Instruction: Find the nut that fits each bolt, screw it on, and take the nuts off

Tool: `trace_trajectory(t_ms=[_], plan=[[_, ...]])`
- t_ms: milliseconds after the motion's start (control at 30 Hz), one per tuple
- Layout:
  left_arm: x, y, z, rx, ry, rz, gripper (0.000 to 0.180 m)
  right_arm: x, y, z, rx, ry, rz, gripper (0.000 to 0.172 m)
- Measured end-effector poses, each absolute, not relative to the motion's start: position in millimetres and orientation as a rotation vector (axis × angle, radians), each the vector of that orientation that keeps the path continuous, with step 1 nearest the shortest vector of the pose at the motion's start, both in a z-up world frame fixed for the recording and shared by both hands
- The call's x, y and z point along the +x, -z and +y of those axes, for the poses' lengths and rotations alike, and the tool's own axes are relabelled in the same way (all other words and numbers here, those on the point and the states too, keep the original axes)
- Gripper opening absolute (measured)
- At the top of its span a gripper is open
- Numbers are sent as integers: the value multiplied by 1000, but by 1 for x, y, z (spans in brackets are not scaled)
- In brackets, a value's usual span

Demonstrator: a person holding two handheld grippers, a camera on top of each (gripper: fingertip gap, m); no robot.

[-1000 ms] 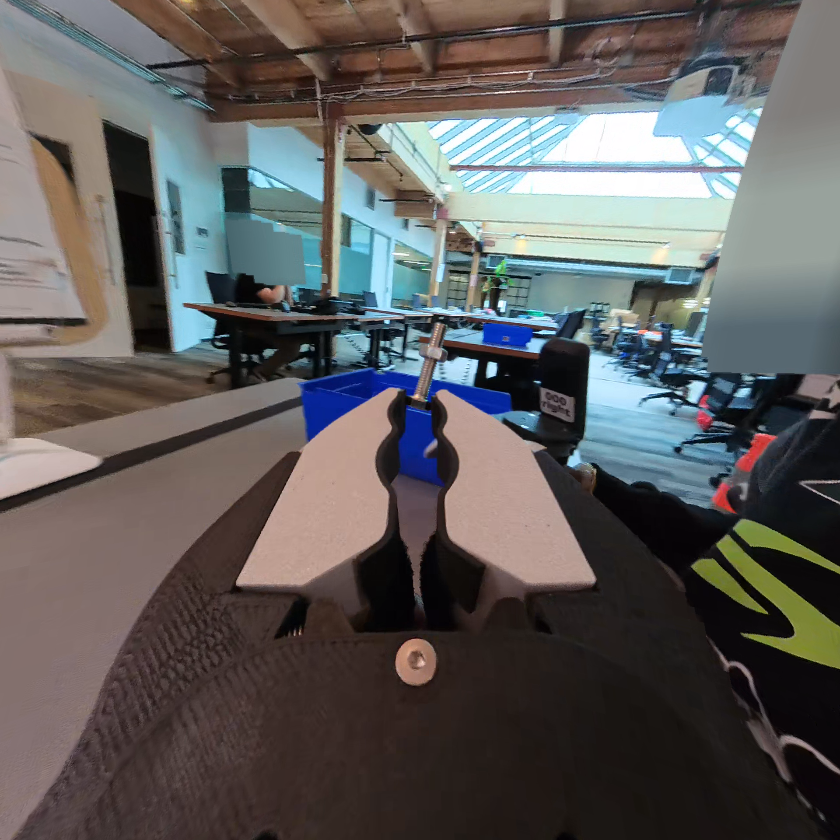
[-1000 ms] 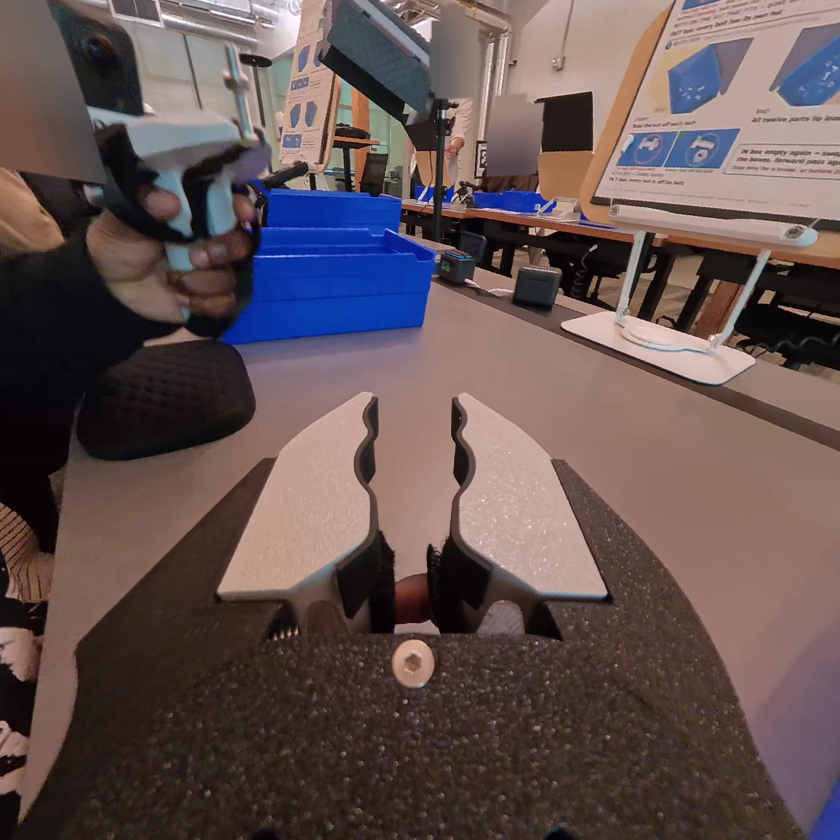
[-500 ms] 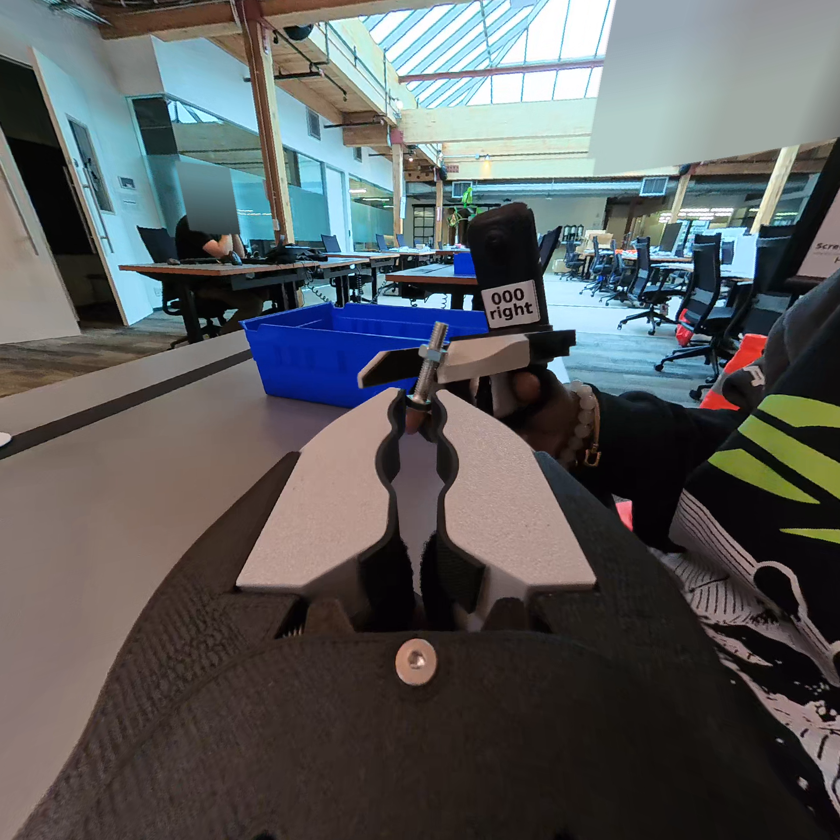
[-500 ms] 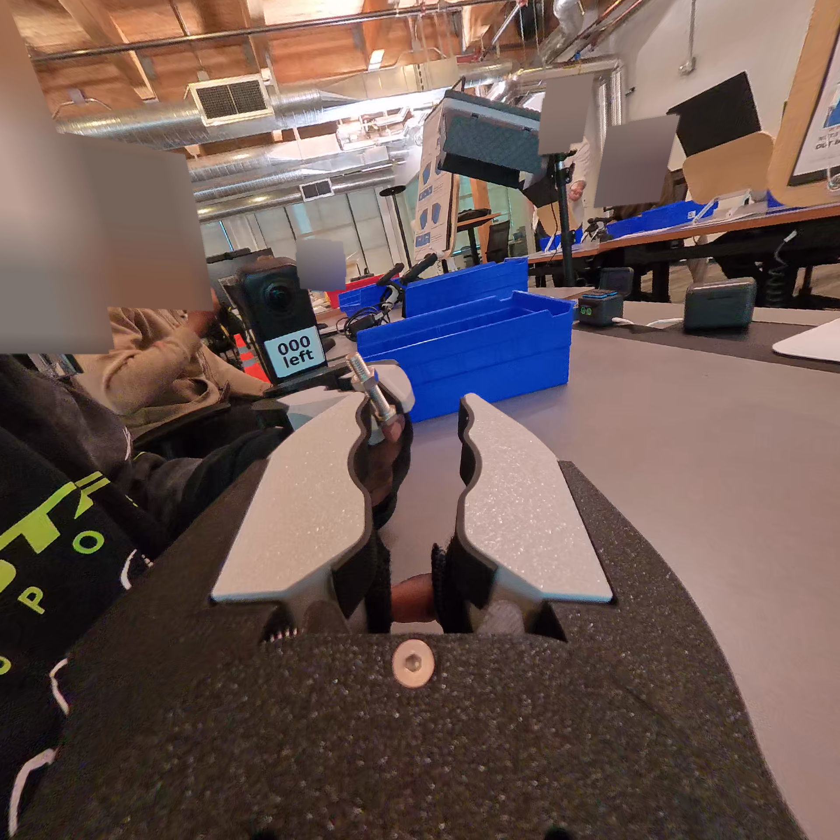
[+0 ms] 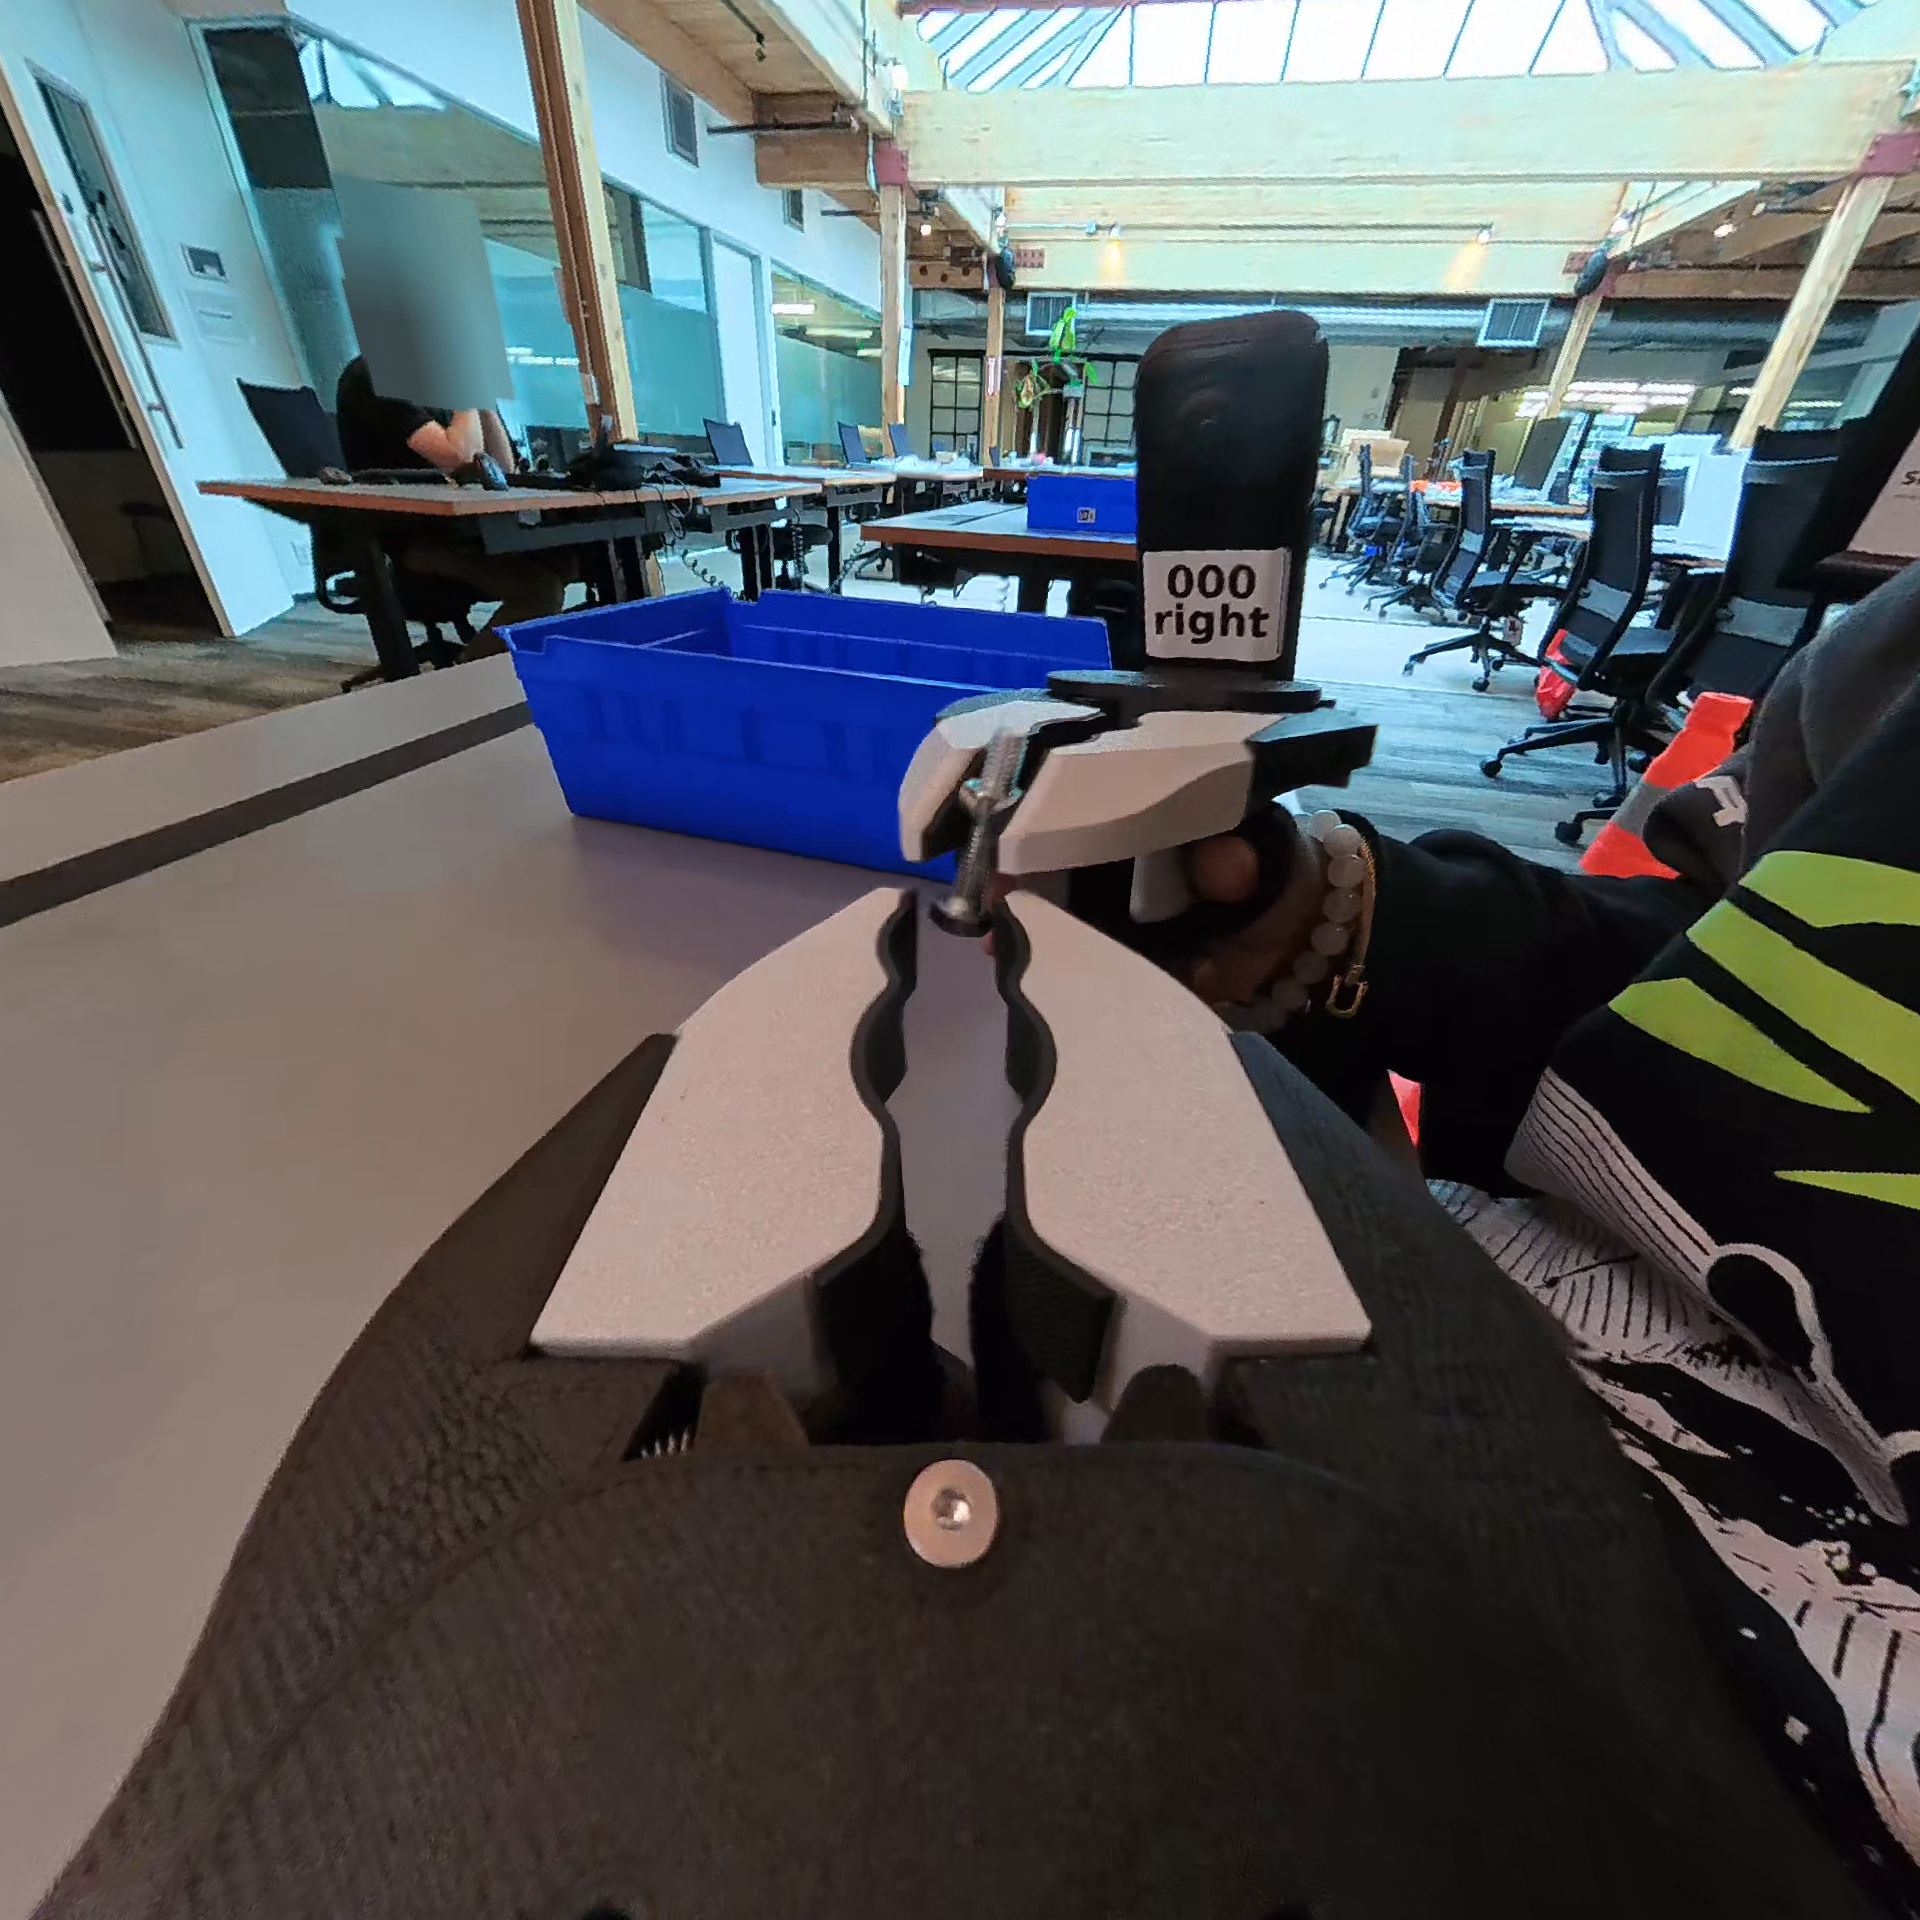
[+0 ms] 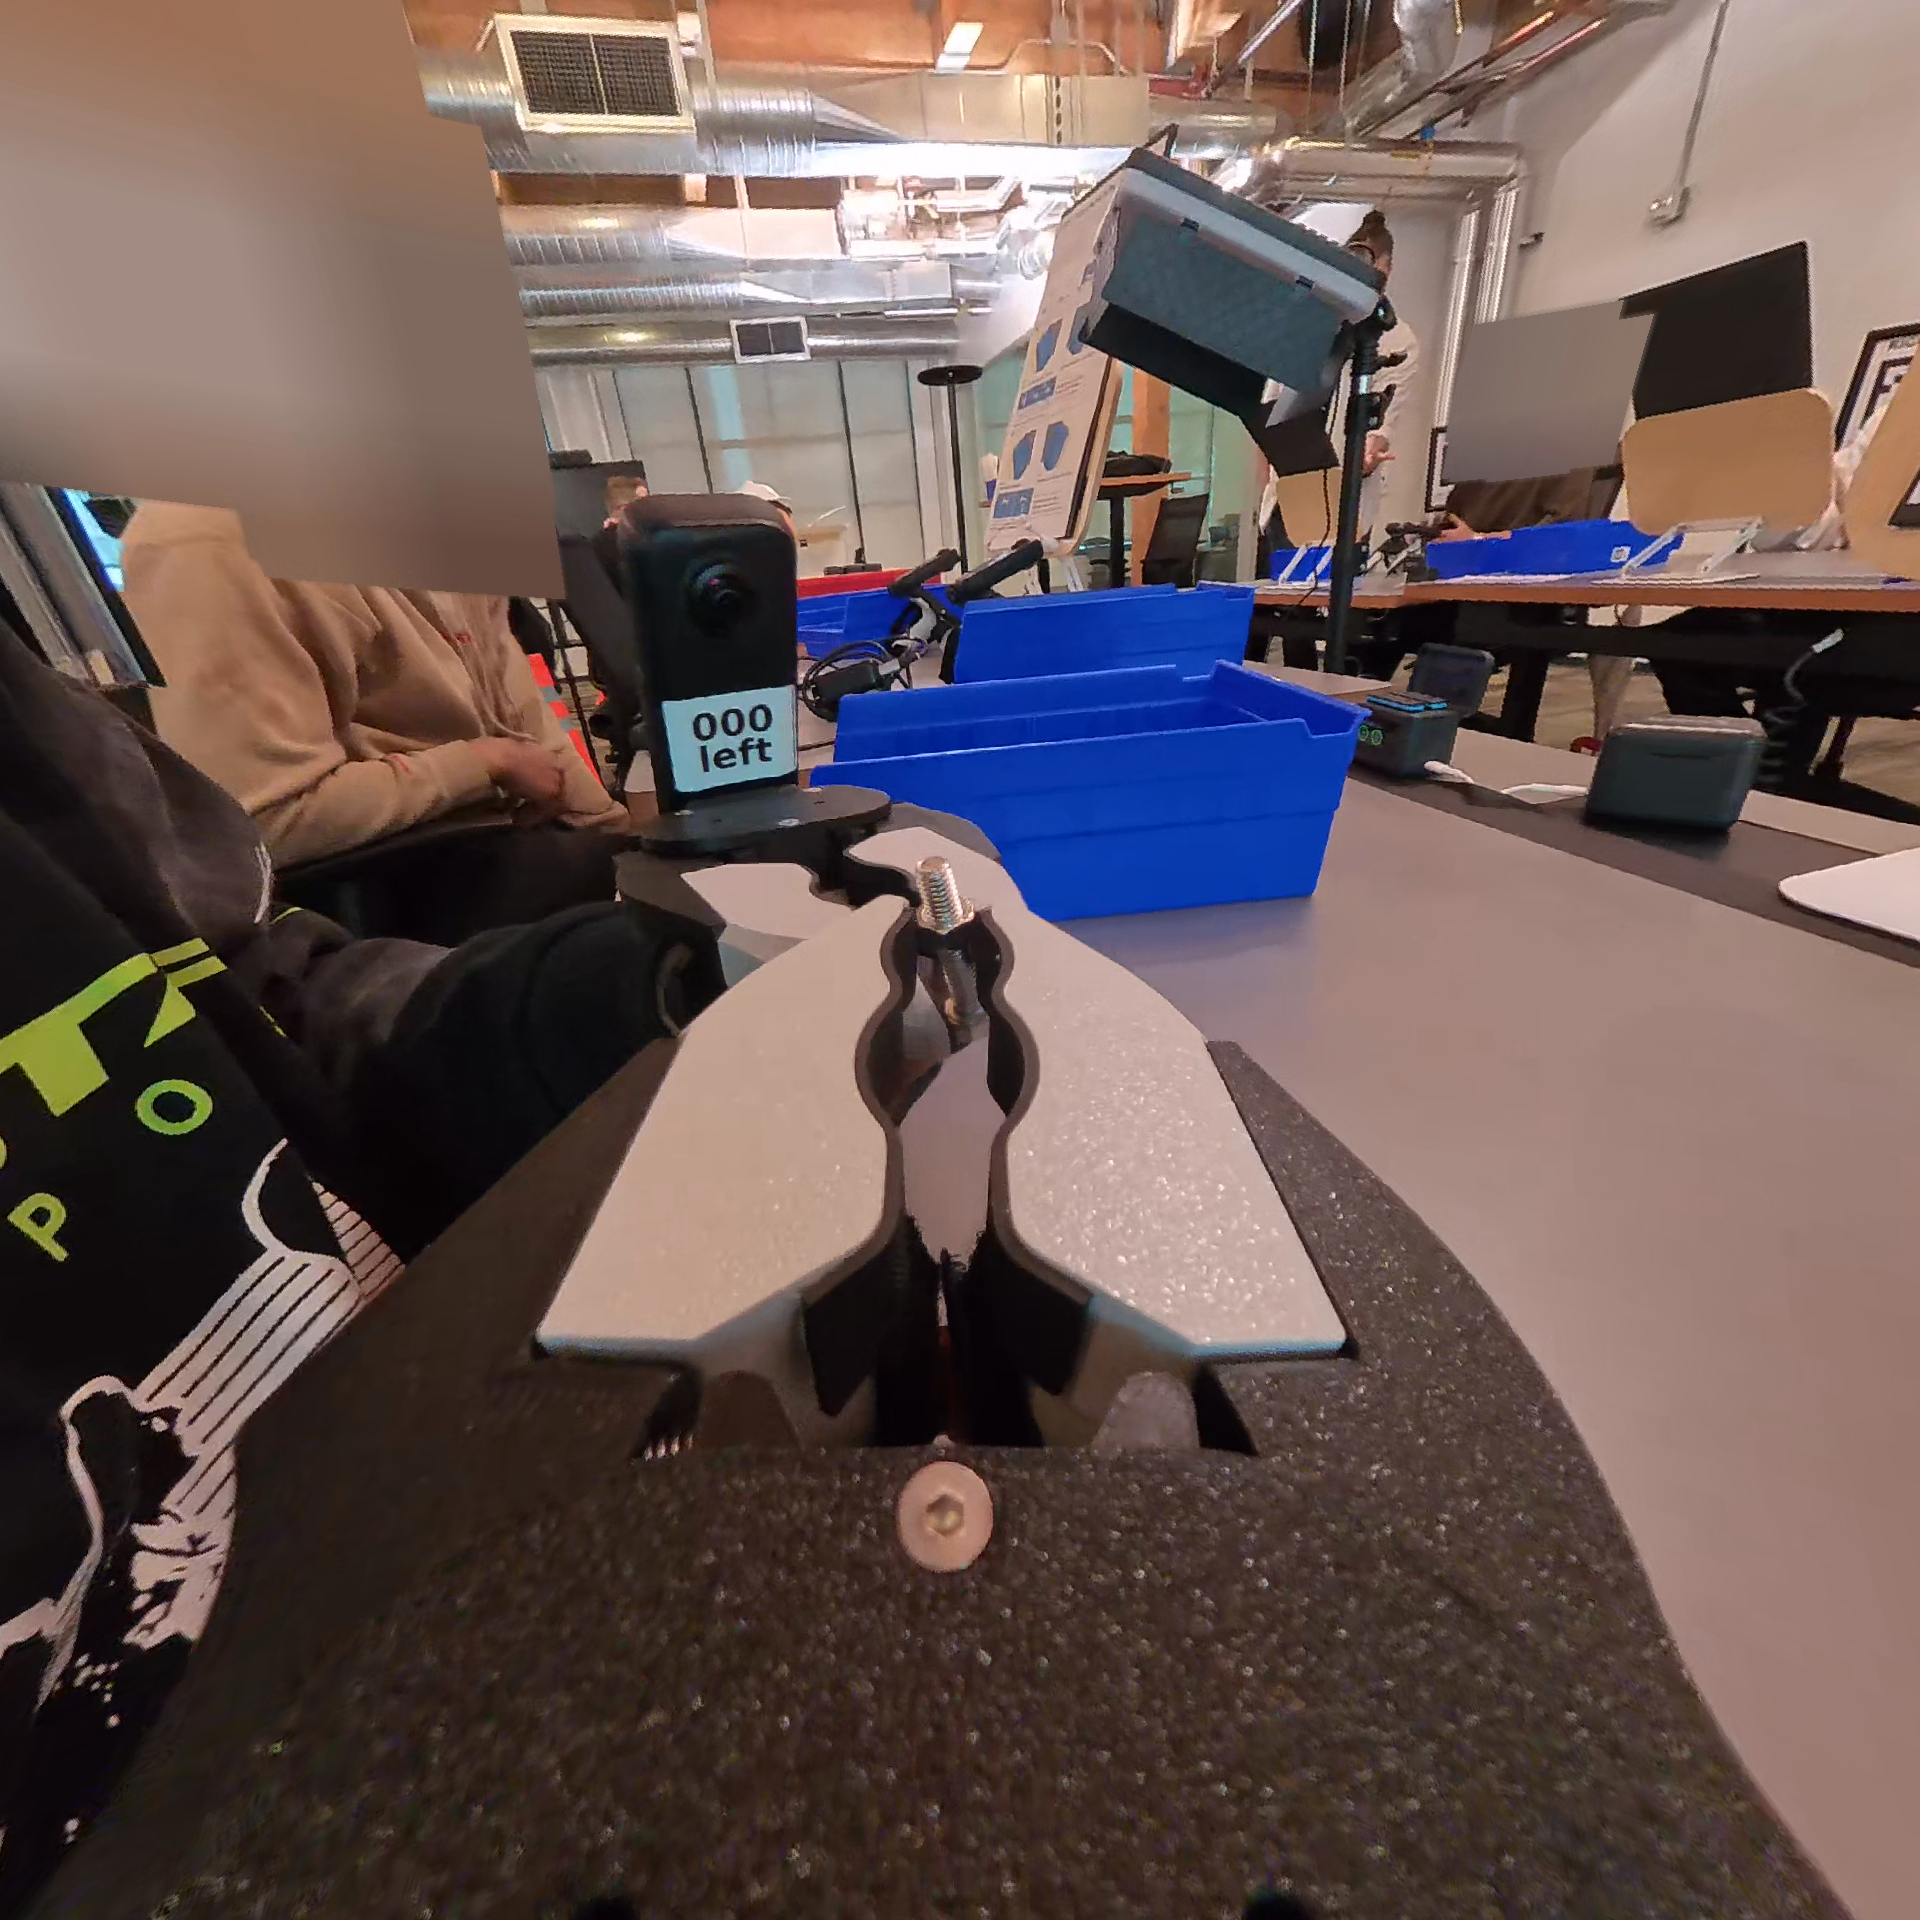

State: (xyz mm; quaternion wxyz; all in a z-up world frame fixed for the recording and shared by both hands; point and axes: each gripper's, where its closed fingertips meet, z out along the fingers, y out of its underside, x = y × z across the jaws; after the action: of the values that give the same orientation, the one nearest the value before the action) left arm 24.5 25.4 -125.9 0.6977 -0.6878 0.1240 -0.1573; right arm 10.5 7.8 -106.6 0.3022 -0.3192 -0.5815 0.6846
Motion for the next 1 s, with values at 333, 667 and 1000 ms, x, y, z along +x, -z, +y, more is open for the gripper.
trace_trajectory(t_ms=[333, 667, 1000], plan=[[32, 136, 26, -1592, 267, 359, 12, 13, 112, 3, -847, -1843, -1580, 10], [31, 134, 24, -1585, 350, 323, 11, 13, 108, 8, -879, -1918, -1501, 30], [32, 126, 20, -1531, 445, 290, 10, 13, 103, 11, -877, -1940, -1459, 24]])
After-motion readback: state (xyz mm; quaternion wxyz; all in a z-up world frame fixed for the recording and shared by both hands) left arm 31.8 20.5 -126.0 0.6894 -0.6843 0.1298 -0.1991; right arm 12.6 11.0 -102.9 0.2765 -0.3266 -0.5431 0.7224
